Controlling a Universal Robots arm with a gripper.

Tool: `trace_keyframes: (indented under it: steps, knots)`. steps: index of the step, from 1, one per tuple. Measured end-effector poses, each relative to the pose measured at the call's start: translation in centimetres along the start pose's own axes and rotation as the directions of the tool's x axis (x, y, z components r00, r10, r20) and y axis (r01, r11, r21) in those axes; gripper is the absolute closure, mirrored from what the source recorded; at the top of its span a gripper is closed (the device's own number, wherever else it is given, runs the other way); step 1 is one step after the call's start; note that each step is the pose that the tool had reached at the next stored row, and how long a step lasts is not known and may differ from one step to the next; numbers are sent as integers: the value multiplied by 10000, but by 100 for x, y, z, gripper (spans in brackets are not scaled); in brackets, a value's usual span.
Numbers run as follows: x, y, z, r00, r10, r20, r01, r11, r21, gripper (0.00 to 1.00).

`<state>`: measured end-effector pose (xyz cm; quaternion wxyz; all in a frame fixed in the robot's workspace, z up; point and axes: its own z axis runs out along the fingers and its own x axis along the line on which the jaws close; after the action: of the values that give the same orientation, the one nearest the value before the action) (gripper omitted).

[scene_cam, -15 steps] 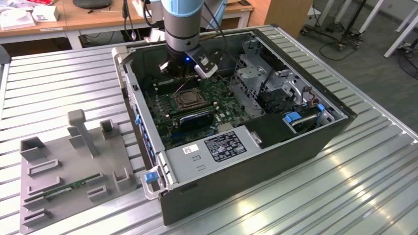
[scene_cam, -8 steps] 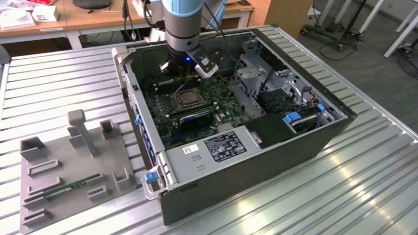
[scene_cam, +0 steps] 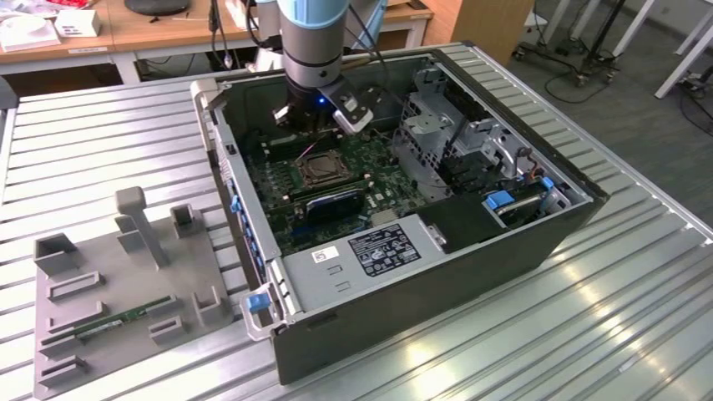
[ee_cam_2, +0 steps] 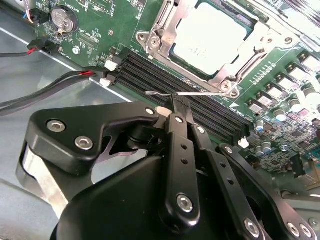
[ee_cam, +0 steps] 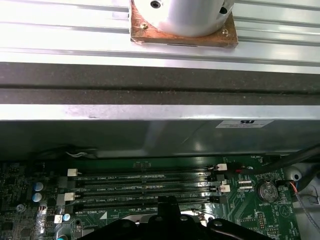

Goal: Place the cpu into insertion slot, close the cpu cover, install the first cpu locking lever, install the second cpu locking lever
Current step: 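Install the first cpu locking lever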

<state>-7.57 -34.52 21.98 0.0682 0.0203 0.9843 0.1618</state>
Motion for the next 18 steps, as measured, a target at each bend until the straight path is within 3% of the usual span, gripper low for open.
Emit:
trace_keyframes:
  steps: [10,18]
  knots:
    - [-18,-5,18,10000,0,-1,0,10000,2,89]
    - [-28,-26,82,10000,-1,-1,1,10000,6,89]
